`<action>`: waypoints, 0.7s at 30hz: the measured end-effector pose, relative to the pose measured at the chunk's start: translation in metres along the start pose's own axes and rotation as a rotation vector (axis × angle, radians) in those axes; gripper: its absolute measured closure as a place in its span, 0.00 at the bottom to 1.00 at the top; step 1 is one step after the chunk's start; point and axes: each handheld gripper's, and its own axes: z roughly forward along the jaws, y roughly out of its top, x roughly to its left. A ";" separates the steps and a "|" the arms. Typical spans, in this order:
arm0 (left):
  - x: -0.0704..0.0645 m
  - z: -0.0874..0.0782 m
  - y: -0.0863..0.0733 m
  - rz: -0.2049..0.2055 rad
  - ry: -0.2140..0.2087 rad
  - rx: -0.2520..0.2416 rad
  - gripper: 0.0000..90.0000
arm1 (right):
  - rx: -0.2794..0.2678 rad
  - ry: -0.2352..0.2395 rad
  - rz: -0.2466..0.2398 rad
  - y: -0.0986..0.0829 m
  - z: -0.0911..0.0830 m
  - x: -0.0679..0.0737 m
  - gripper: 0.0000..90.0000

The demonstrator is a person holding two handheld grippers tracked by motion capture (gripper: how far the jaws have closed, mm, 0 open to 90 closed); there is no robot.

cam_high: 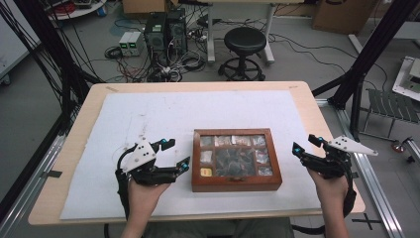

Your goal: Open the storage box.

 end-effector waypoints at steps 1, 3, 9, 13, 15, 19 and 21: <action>-0.001 0.000 -0.002 -0.001 0.002 -0.002 0.27 | -0.002 0.001 0.002 0.001 0.000 0.000 0.34; -0.001 0.000 -0.003 0.002 -0.002 -0.003 0.27 | -0.005 -0.001 -0.001 0.001 0.000 0.000 0.34; -0.006 0.001 -0.005 0.011 0.001 0.016 0.27 | -0.020 -0.007 -0.008 0.001 -0.002 0.001 0.34; -0.011 0.004 -0.007 0.017 -0.002 0.033 0.27 | -0.035 -0.008 0.004 0.002 -0.006 -0.001 0.34; -0.019 0.001 -0.018 0.020 0.006 0.047 0.27 | -0.045 -0.011 0.005 0.002 -0.010 -0.001 0.34; -0.025 -0.001 -0.027 0.026 0.010 0.060 0.27 | -0.058 -0.015 0.006 0.002 -0.013 -0.002 0.34; -0.028 -0.002 -0.033 0.022 0.008 0.074 0.27 | -0.063 -0.019 0.006 0.002 -0.014 -0.003 0.34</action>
